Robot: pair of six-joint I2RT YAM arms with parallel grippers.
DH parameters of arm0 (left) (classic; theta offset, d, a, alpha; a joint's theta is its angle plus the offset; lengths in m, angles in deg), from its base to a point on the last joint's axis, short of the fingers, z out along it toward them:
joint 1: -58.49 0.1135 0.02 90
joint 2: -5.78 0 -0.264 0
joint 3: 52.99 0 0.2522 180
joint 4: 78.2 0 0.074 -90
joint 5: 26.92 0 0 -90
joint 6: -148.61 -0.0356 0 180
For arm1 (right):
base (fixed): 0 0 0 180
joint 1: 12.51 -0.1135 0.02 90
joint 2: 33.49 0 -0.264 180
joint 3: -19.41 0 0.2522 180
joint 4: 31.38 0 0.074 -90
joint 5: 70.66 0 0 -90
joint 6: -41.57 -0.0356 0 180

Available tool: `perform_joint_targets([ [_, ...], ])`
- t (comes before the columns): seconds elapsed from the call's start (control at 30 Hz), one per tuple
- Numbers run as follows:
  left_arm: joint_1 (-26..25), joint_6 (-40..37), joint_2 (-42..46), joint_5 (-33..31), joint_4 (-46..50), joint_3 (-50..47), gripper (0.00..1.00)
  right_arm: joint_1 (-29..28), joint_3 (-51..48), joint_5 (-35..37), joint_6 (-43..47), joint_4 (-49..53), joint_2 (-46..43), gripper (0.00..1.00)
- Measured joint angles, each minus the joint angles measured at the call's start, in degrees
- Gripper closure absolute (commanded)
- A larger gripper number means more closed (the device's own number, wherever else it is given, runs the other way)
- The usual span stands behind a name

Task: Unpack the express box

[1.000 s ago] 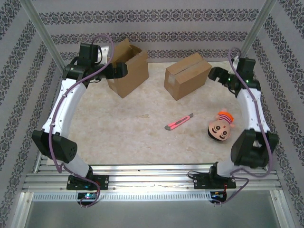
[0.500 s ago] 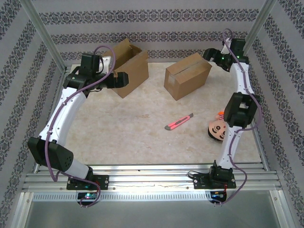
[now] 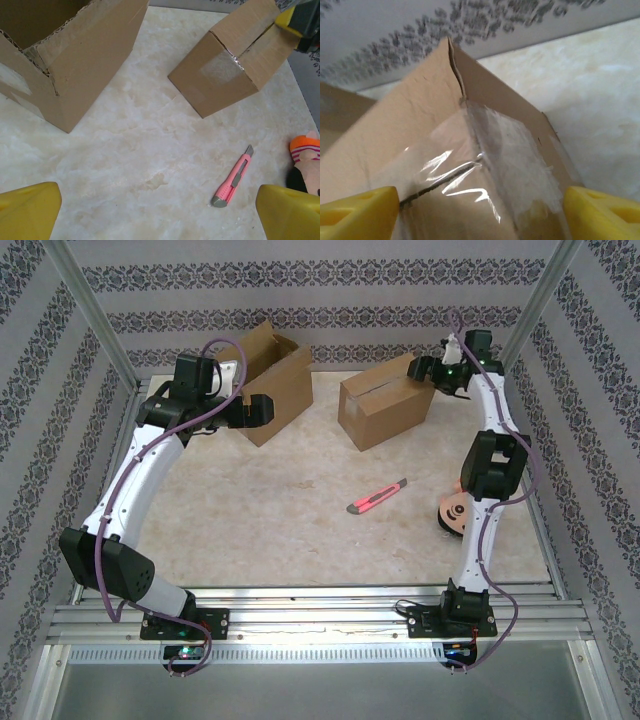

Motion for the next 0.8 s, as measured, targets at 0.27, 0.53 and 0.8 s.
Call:
perform_joint_targets([
  [0.27, -0.5, 0.0, 0.9, 0.0, 0.0, -2.1, 0.0, -2.8, -6.8, -4.3, 4.5, -0.6, -3.0, 0.34],
  [0.53, -0.6, 0.0, 1.5, 0.2, 0.0, -4.0, 0.0, -8.4, -21.9, -3.0, 3.6, -4.2, -12.6, 0.3],
  [0.8, -1.6, 0.2, 1.5, 1.8, 0.0, -7.7, 0.0, -15.5, -47.1, 5.6, -9.7, -14.4, -30.5, 0.23],
])
